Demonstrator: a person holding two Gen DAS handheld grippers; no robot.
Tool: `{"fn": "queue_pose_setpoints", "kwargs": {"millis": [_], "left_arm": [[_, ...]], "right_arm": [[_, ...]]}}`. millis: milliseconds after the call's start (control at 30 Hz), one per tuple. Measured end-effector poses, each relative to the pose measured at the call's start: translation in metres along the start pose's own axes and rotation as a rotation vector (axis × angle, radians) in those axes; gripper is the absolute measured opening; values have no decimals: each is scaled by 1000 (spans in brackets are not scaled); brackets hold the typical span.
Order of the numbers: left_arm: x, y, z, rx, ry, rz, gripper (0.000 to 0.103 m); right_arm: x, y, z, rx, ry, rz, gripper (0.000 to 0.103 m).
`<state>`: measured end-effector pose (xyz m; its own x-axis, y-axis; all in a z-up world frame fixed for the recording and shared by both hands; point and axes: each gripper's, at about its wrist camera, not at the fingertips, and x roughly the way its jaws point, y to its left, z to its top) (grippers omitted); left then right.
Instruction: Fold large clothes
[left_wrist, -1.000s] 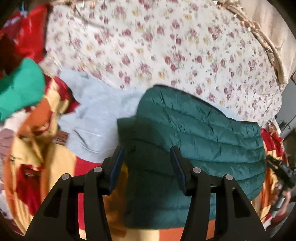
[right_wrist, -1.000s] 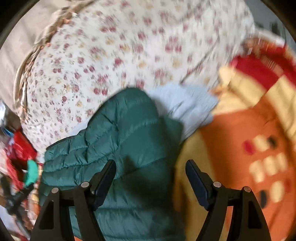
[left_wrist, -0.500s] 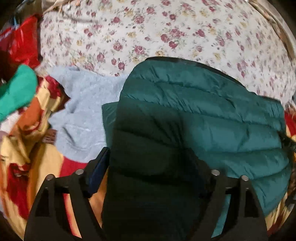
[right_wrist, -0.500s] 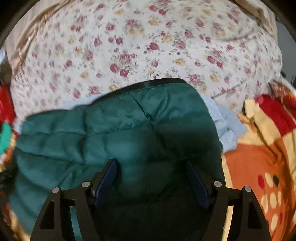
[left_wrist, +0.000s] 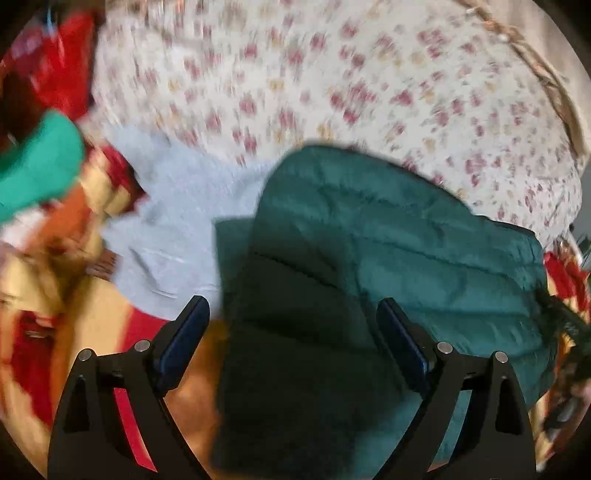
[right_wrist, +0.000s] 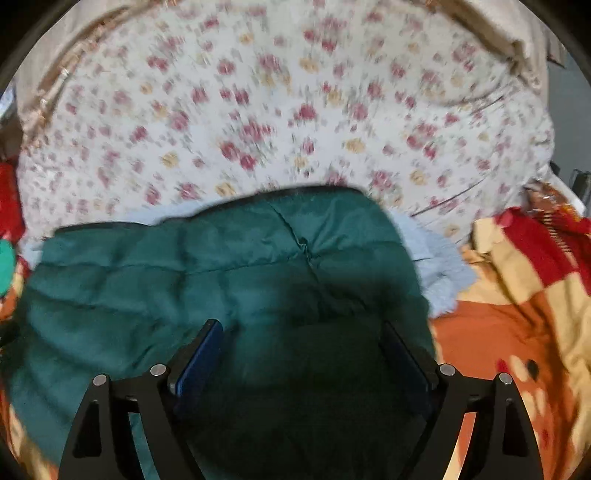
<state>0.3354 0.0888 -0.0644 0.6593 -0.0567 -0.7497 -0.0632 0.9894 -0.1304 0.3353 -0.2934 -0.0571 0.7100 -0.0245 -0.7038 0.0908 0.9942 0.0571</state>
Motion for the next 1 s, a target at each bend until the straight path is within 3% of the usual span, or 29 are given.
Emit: {"fn": "queue_pose_setpoints", "kwargs": {"millis": [167,233,367,467,633,800,1000], "left_arm": [[-90,-17,-31,92,-248,128,93],[-117,-22,-47,93,-311,154,93],[-160,-33,-80,81,-332,105,93],[-190,-52,-98,130,-333,53,93],[-245,-79,-124,191,-433,60,93],[-289,-81,-135,143,-474,42,93],[-333,-71,-138,77,-576,37,102]], "right_arm": [[-76,12,-40,59,-25,110,86],[-101,20,-61,100,-15,171,86],[-134,34,-105,174,22,275,86],[-152,41,-136,222,65,321,86],[-175,47,-162,261,115,366,86],[-218,42,-154,245,18,352,86],[-256,37,-151,237,-55,314,86]]}}
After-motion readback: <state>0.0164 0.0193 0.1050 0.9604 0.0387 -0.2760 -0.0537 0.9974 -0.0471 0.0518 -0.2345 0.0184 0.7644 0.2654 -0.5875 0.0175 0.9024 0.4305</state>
